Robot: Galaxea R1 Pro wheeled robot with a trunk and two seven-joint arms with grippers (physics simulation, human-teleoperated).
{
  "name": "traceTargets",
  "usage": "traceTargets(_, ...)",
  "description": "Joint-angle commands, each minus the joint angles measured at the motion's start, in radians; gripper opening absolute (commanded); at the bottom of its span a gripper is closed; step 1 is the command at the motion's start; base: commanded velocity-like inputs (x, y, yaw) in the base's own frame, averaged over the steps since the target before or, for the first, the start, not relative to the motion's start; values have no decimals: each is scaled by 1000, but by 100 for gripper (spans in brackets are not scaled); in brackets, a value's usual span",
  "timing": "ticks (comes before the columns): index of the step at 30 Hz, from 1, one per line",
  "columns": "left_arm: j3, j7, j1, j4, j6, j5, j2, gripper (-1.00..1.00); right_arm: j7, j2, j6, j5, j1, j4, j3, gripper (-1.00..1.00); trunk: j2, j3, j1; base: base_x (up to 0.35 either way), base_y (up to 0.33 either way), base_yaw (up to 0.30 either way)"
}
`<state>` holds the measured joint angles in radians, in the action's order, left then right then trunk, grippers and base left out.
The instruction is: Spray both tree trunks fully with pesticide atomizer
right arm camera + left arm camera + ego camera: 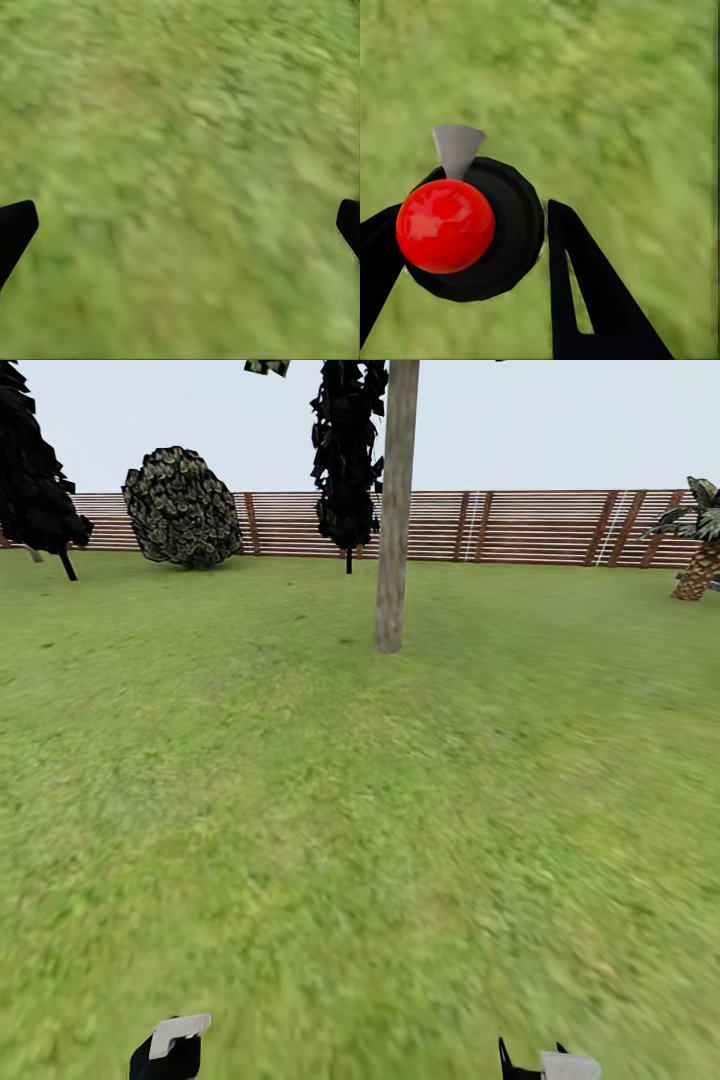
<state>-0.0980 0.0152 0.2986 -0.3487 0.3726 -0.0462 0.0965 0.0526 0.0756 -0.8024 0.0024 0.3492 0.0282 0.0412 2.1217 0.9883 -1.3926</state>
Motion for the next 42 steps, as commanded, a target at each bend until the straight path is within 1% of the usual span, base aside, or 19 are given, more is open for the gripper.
traceTargets(1, 1, 1, 1, 1, 3, -5, 0, -100, 0, 0, -3, 1, 1, -1, 3, 100, 0, 1, 0, 328, -109, 0)
traceTargets(42, 1, 2, 0, 1, 3, -5, 2, -100, 0, 0, -2, 1, 1, -1, 4, 100, 0, 1, 0, 327, -112, 0)
